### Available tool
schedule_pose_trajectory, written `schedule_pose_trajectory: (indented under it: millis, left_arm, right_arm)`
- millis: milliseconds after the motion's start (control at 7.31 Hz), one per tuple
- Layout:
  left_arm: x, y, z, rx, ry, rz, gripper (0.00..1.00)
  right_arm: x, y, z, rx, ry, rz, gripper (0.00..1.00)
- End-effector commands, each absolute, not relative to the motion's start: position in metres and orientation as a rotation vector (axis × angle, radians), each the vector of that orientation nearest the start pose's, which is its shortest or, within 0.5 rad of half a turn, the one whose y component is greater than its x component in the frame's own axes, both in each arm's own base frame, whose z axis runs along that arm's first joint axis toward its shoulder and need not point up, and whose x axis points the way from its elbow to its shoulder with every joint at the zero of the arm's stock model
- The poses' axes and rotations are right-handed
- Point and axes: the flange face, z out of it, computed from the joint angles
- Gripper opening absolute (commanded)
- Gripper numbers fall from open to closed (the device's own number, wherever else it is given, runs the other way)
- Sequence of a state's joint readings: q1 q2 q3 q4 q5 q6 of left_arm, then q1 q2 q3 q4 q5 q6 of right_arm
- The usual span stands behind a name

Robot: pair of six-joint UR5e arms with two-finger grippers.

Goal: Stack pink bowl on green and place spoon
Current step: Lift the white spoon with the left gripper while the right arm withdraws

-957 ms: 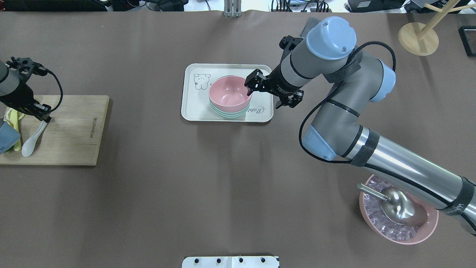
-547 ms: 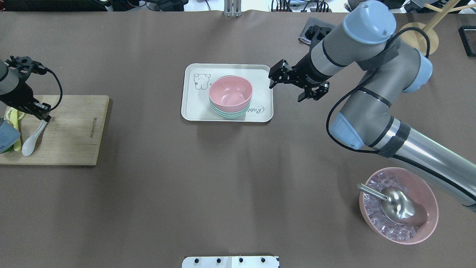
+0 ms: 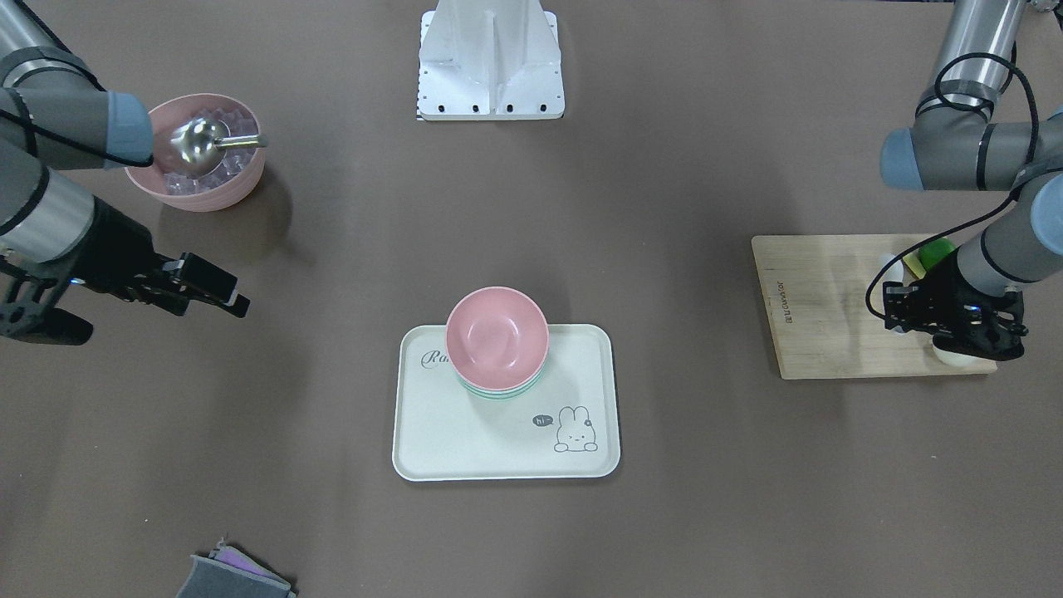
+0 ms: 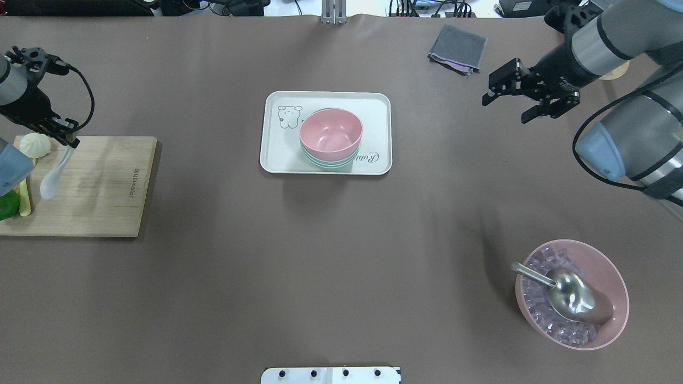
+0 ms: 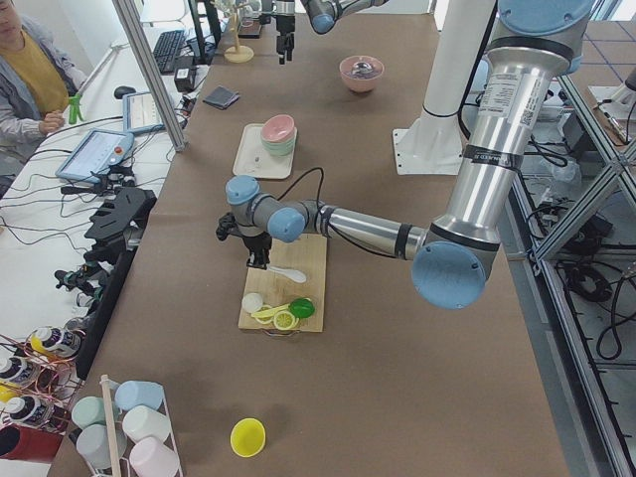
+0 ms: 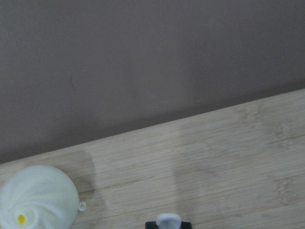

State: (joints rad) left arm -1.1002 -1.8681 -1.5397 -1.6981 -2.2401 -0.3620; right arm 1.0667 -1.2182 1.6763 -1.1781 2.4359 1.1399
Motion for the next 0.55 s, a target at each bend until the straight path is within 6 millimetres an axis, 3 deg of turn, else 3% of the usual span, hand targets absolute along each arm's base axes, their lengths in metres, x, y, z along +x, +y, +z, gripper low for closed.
schedule_pose_trajectory:
  millis: [0, 137, 410]
  left_arm:
    - [0.229, -0.606, 0.388, 0.078, 0.782, 0.144, 0.0]
    - [0.244, -0.612, 0.353, 0.062, 0.831, 0.081, 0.0]
    - [0.336, -0.596, 0.269, -0.002, 0.901, 0.031, 0.0]
  right_arm:
    - [-0.226, -0.56, 0.377, -0.048, -1.119, 0.197, 1.0]
    - [-0.21, -0.557, 0.403, -0.035, -1.096, 0.185, 1.0]
    - [-0.131, -0.541, 0.488, 0.066, -1.013, 0.106, 1.0]
